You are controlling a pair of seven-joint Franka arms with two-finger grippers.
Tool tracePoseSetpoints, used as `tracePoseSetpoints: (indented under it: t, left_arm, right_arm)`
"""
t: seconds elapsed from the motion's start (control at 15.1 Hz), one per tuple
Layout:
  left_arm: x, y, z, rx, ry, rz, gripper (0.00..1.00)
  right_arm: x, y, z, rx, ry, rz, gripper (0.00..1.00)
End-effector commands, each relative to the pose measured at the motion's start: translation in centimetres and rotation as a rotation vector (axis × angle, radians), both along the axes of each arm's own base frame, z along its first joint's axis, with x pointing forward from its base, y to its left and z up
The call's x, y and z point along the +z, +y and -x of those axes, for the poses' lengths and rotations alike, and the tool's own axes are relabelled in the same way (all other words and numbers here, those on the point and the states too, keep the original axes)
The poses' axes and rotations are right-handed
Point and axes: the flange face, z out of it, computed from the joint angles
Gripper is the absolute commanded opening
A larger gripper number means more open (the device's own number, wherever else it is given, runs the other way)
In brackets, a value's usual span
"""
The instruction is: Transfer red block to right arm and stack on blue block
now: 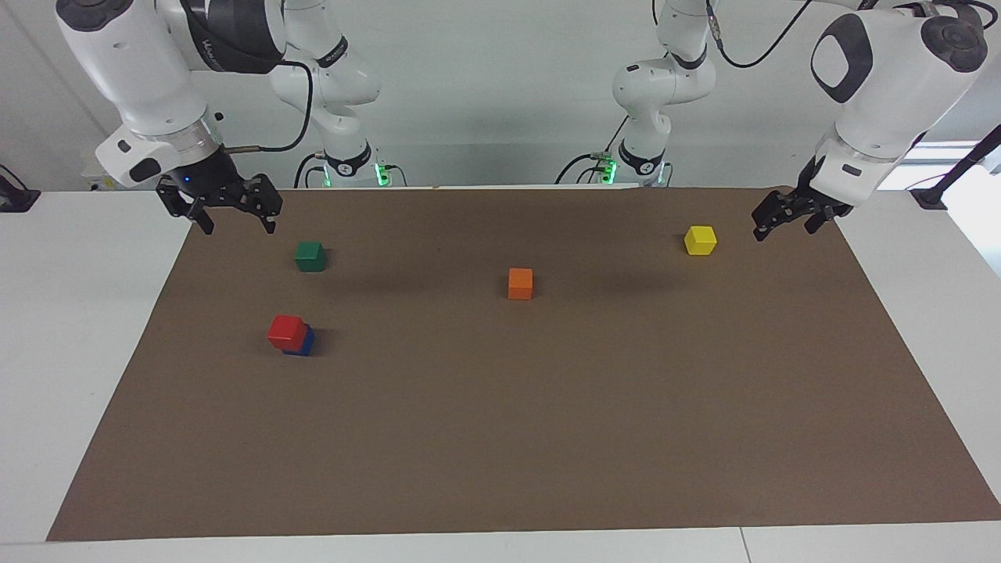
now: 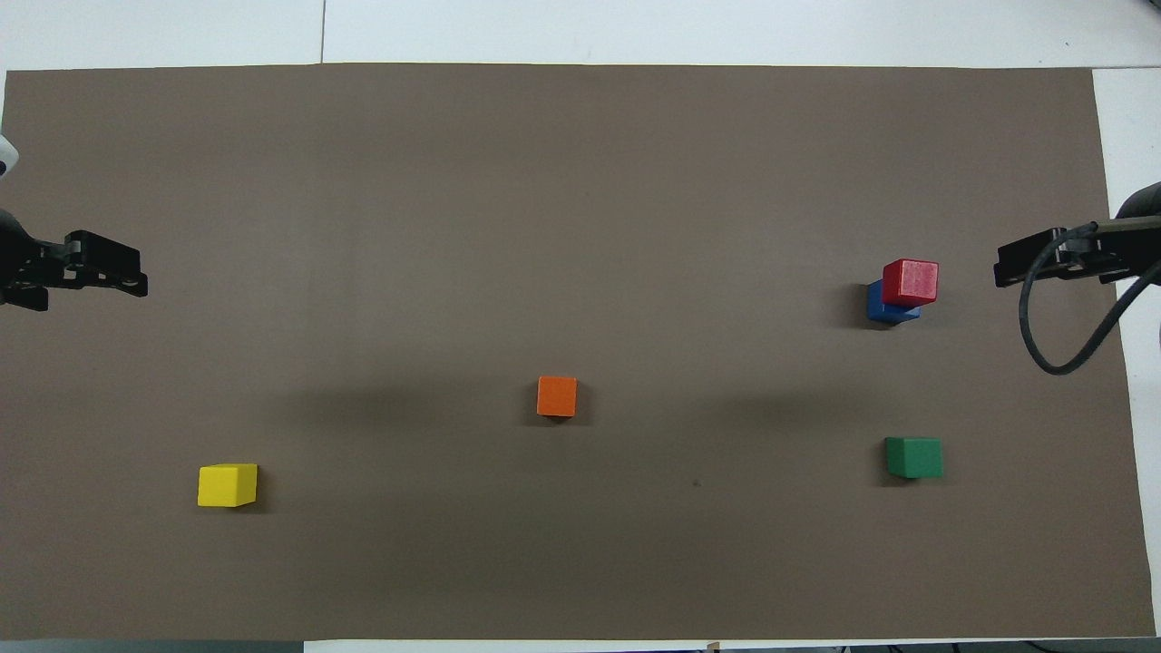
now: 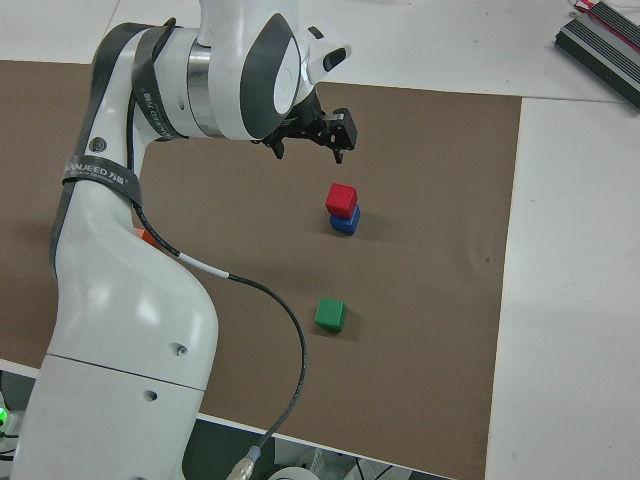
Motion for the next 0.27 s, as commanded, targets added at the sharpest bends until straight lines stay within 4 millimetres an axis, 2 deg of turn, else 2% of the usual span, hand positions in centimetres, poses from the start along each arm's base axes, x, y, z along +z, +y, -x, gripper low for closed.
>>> tracePoseSetpoints:
  t: [0.0, 0.2]
  left_arm:
    - [0.44, 0.0, 0.39, 0.012, 0.006, 0.01, 1.0]
    - [0.44, 0.0, 0.39, 0.012, 0.006, 0.01, 1.0]
  right_arm:
    - [0.03, -0.33, -0.13, 0.021, 0.009, 0.005, 1.0]
    - [0.0, -0.33, -0.1, 0.021, 0.012, 0.005, 1.0]
